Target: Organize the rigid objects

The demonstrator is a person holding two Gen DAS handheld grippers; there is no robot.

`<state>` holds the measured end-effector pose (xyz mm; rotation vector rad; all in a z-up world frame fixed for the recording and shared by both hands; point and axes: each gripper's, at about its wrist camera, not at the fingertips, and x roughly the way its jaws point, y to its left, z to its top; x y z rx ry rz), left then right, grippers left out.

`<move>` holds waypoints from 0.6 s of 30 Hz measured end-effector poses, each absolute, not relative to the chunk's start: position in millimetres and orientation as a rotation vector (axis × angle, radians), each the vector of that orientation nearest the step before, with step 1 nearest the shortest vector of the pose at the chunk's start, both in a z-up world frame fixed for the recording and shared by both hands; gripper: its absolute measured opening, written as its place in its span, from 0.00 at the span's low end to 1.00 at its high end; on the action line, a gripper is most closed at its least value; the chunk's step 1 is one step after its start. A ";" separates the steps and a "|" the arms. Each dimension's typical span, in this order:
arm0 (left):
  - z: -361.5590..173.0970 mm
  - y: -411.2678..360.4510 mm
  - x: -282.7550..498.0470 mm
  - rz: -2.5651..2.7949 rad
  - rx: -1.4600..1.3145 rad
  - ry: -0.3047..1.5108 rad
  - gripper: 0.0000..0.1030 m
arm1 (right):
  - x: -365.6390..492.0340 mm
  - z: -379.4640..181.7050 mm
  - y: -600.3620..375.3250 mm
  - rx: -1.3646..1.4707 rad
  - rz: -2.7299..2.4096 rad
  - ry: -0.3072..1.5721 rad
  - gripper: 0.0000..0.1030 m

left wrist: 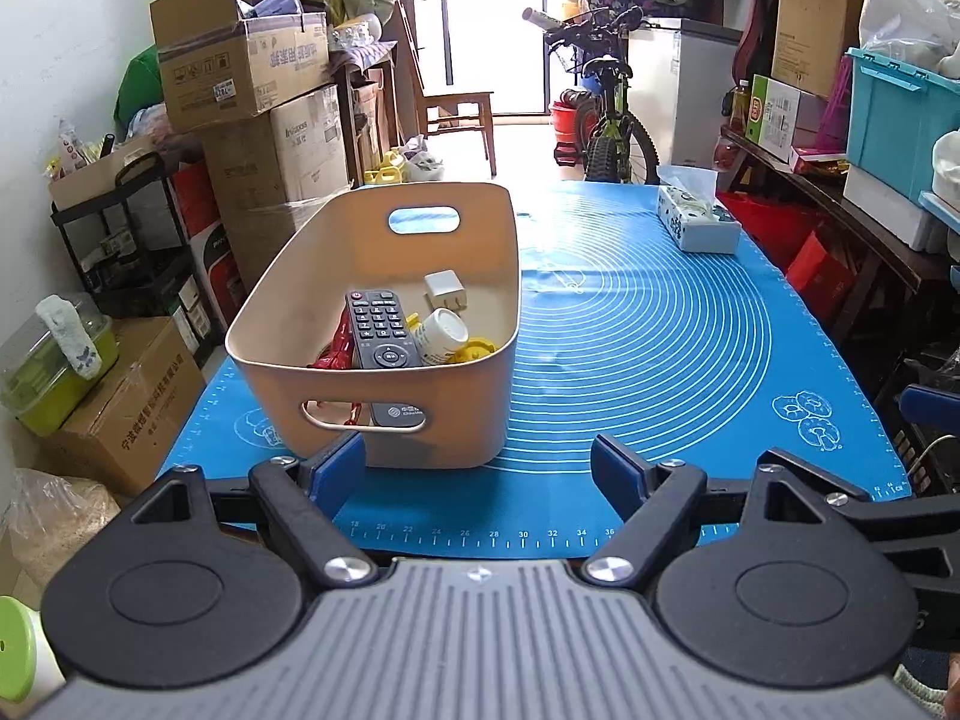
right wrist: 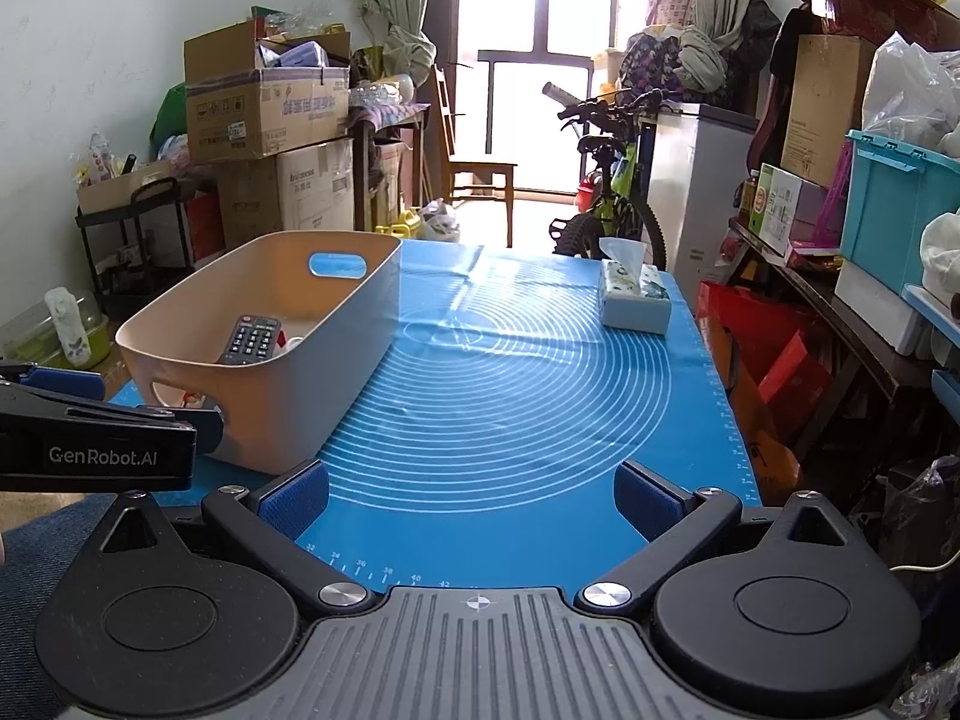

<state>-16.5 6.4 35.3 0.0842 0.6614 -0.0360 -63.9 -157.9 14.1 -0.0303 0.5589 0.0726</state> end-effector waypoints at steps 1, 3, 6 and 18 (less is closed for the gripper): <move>34.7 5.5 -16.7 -0.036 0.092 0.662 0.80 | -63.2 14.1 -158.2 -0.027 0.070 0.559 0.97; 33.3 2.9 -16.5 -0.035 0.109 0.663 0.80 | -62.1 13.7 -160.1 -0.019 0.064 0.565 0.97; 31.9 1.7 -16.6 -0.029 0.123 0.666 0.80 | -59.4 14.1 -164.5 -0.006 0.052 0.568 0.97; 30.8 4.3 -15.6 -0.021 0.117 0.674 0.80 | -58.9 11.9 -166.3 0.002 0.042 0.570 0.97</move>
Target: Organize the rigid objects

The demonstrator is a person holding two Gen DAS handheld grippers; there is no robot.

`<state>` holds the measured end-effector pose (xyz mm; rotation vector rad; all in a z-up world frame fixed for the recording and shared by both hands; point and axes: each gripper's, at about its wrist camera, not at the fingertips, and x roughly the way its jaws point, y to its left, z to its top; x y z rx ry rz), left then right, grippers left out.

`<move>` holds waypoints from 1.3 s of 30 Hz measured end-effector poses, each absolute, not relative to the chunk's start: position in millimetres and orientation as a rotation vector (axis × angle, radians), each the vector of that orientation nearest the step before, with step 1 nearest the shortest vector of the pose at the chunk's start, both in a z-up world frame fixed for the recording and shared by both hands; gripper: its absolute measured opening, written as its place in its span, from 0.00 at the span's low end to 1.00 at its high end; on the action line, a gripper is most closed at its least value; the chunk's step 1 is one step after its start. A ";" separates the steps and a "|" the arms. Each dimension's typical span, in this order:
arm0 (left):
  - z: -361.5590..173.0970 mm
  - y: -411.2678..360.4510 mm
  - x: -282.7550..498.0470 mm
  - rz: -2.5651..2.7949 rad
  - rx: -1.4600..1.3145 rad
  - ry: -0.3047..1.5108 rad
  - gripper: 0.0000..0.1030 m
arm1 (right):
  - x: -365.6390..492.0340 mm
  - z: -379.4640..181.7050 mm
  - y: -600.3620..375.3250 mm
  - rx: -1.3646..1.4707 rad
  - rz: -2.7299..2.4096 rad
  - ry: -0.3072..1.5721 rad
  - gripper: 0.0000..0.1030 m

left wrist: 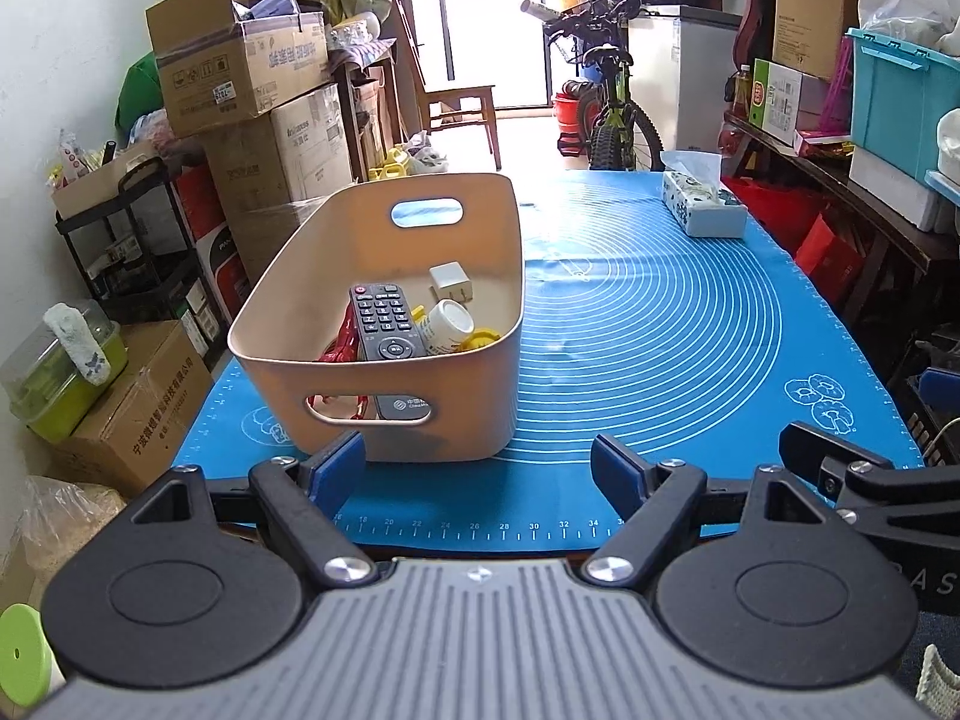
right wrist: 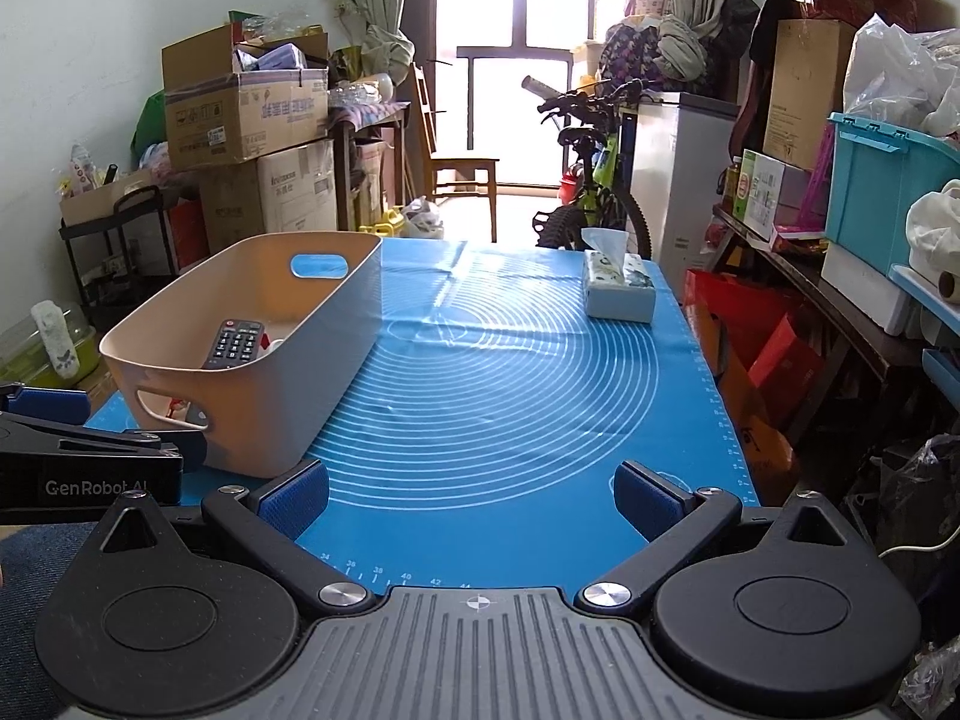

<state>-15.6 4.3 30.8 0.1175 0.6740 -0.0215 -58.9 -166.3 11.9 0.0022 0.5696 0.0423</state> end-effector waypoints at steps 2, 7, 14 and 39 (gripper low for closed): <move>31.0 4.7 -14.9 -0.021 0.115 0.674 0.80 | -59.0 11.9 -166.6 0.002 0.040 0.570 0.97; 31.1 5.1 -14.7 -0.022 0.116 0.674 0.80 | -59.4 11.8 -167.1 0.001 0.040 0.568 0.97; 31.6 4.9 -14.9 -0.025 0.113 0.675 0.80 | -59.5 12.0 -167.4 0.001 0.040 0.568 0.97; 32.5 2.3 -14.7 -0.030 0.113 0.670 0.80 | -59.5 13.1 -165.5 -0.007 0.044 0.566 0.97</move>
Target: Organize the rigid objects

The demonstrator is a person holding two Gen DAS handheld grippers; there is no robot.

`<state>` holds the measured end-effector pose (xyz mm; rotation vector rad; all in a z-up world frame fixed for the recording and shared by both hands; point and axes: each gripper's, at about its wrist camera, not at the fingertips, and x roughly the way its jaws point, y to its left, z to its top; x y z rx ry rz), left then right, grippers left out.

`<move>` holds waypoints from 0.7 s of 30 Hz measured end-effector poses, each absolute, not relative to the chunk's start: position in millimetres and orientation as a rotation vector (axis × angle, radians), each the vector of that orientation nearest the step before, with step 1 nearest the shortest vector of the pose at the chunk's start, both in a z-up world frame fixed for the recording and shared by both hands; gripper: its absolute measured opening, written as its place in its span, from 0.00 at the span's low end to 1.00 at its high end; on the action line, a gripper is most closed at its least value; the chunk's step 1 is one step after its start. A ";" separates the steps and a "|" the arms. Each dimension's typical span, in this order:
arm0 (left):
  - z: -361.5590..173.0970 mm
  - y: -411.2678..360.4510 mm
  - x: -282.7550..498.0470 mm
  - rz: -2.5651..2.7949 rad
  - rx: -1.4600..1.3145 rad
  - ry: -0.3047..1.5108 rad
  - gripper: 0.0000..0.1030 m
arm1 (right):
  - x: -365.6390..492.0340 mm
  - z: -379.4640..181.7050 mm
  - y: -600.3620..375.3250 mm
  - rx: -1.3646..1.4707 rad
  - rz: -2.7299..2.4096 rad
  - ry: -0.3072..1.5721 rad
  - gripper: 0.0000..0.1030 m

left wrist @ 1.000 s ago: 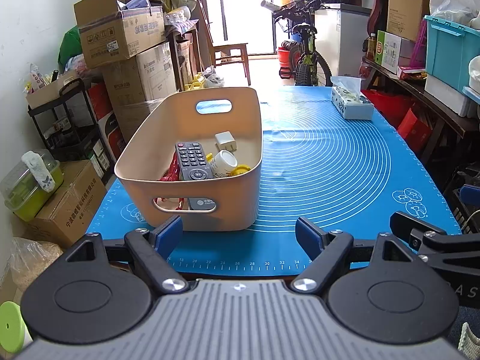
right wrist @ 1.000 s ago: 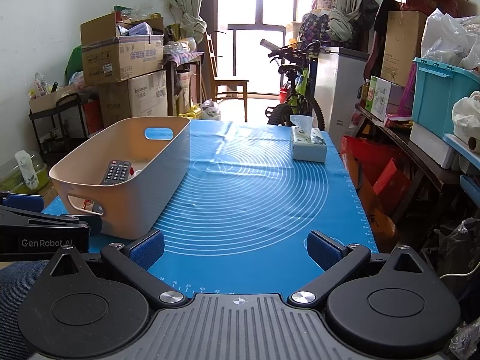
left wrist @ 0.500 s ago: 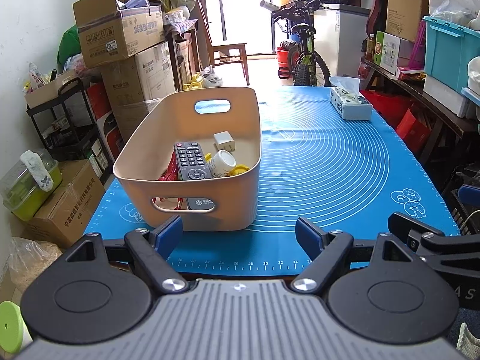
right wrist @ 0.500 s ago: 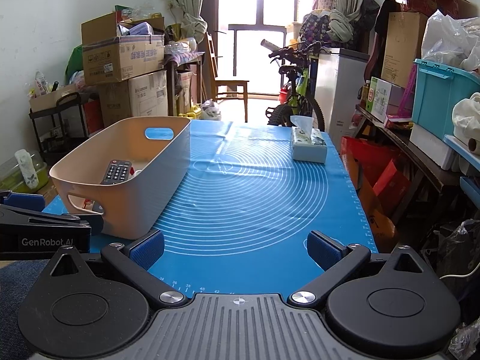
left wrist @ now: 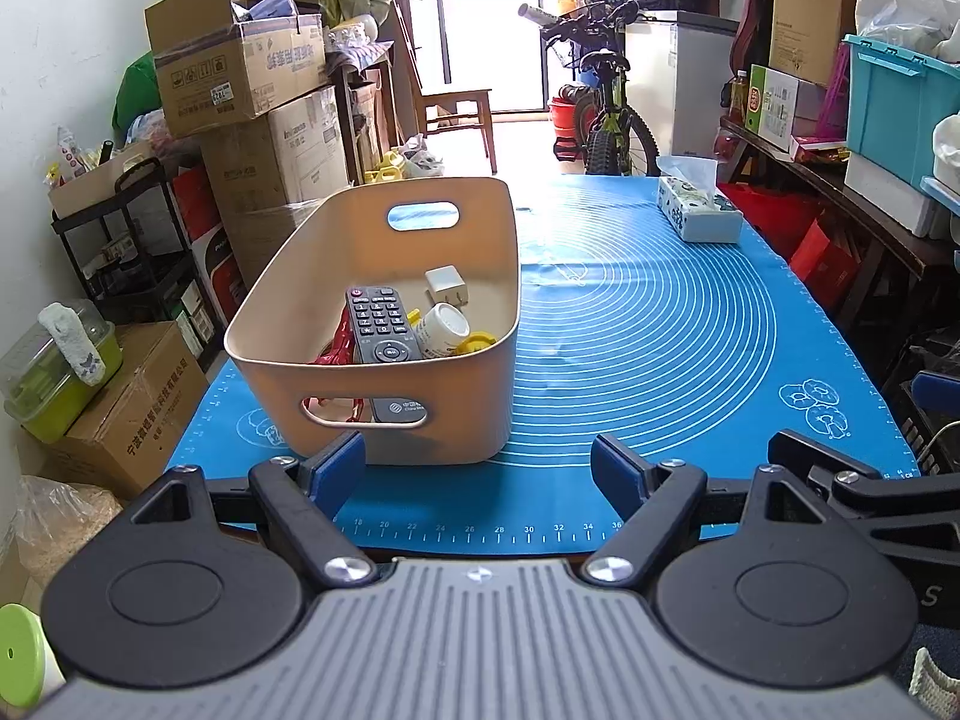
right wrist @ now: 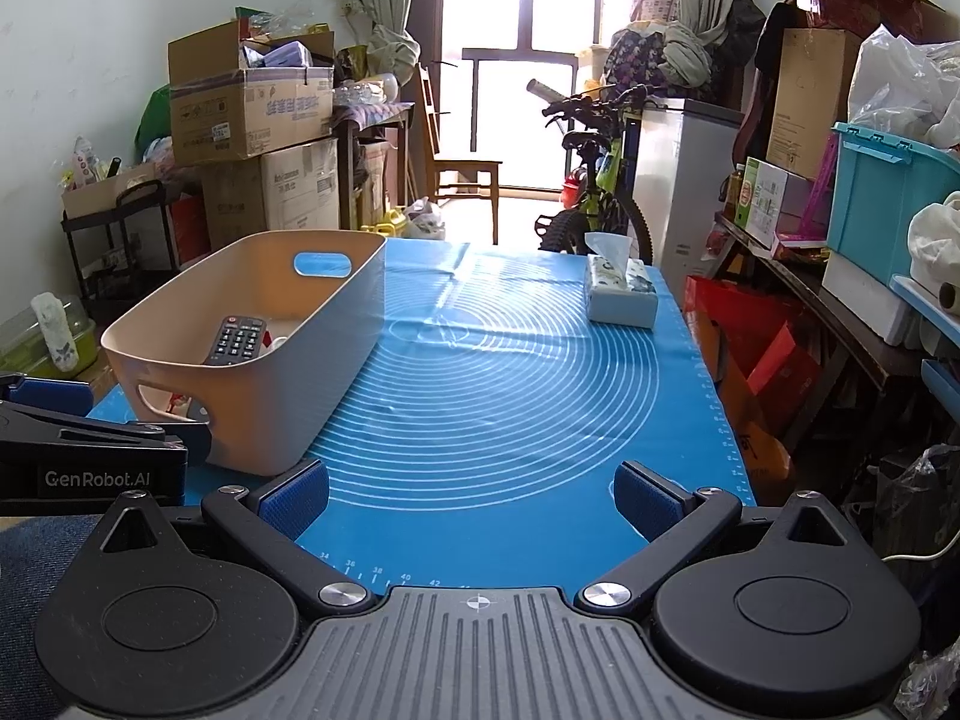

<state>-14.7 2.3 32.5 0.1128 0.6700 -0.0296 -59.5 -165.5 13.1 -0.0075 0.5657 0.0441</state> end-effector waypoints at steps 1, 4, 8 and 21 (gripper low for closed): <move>32.6 2.2 -14.6 -0.029 0.113 0.670 0.80 | -59.5 13.0 -164.9 -0.008 0.044 0.566 0.97; 32.5 2.5 -14.9 -0.029 0.113 0.670 0.80 | -59.6 13.0 -165.0 -0.009 0.044 0.566 0.97; 32.5 2.1 -14.7 -0.030 0.113 0.669 0.80 | -59.8 13.7 -164.5 -0.013 0.048 0.564 0.97; 32.4 2.4 -14.7 -0.029 0.113 0.669 0.80 | -59.2 13.4 -164.8 -0.013 0.049 0.565 0.97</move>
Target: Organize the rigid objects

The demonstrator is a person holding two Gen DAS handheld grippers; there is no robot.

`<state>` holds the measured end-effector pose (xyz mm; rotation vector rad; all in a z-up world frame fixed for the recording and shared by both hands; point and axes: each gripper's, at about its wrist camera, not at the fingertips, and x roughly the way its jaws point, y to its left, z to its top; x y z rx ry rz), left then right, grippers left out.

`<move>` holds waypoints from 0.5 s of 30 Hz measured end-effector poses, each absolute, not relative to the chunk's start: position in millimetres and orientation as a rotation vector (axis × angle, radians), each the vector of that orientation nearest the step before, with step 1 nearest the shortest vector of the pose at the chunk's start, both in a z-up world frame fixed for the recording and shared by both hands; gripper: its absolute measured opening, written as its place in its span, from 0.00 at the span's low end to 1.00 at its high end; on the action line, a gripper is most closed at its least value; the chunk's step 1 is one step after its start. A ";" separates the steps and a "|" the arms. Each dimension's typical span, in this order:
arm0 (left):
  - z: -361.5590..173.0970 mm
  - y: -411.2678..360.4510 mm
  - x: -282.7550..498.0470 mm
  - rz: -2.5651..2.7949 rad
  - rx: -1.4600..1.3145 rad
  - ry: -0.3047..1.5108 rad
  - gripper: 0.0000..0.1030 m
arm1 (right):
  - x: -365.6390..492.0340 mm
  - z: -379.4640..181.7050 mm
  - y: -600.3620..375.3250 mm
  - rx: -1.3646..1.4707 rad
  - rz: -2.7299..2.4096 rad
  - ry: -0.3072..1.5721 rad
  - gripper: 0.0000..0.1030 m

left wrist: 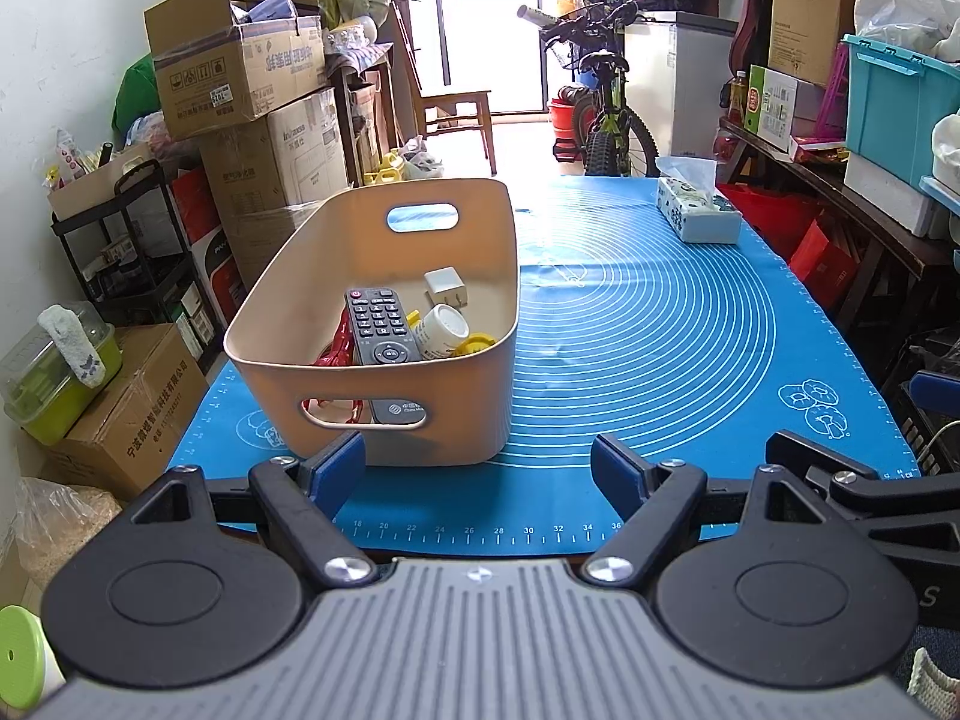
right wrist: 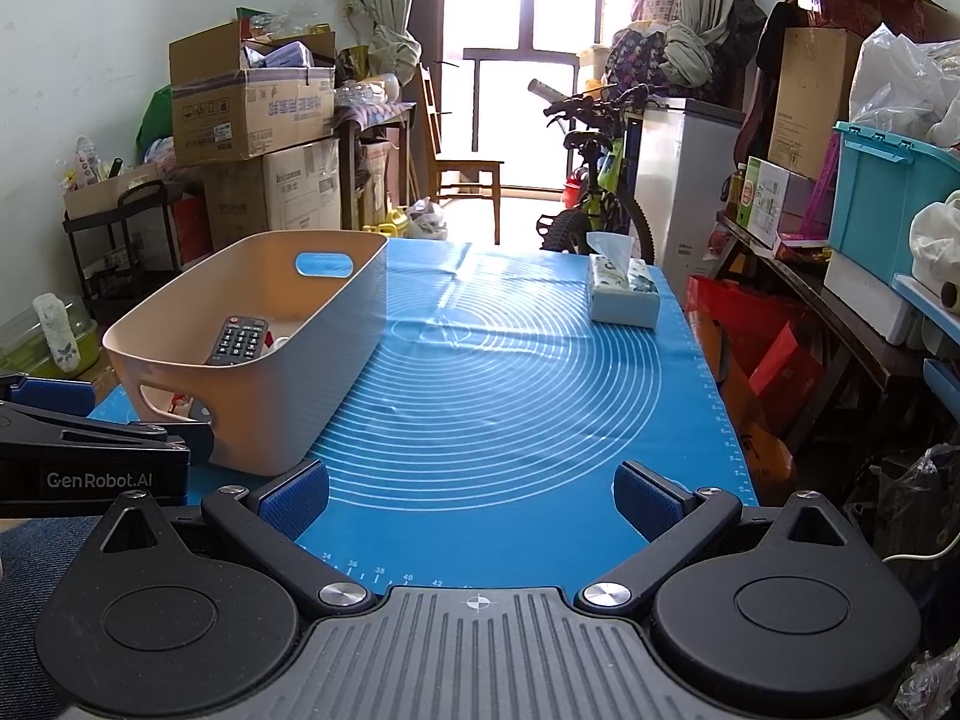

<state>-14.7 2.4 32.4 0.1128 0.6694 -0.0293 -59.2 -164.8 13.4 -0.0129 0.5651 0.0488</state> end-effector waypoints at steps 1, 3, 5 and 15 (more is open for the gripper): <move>32.5 2.4 -14.8 -0.029 0.113 0.669 0.80 | -59.2 13.4 -164.8 -0.013 0.049 0.565 0.97; 32.3 2.4 -14.8 -0.029 0.113 0.669 0.80 | -59.4 13.3 -164.9 -0.013 0.049 0.565 0.97; 32.0 3.0 -15.1 -0.030 0.112 0.669 0.80 | -59.3 13.4 -164.9 -0.013 0.049 0.565 0.97; 34.6 1.8 -15.6 -0.029 0.113 0.667 0.80 | -59.0 13.5 -165.3 -0.014 0.050 0.565 0.97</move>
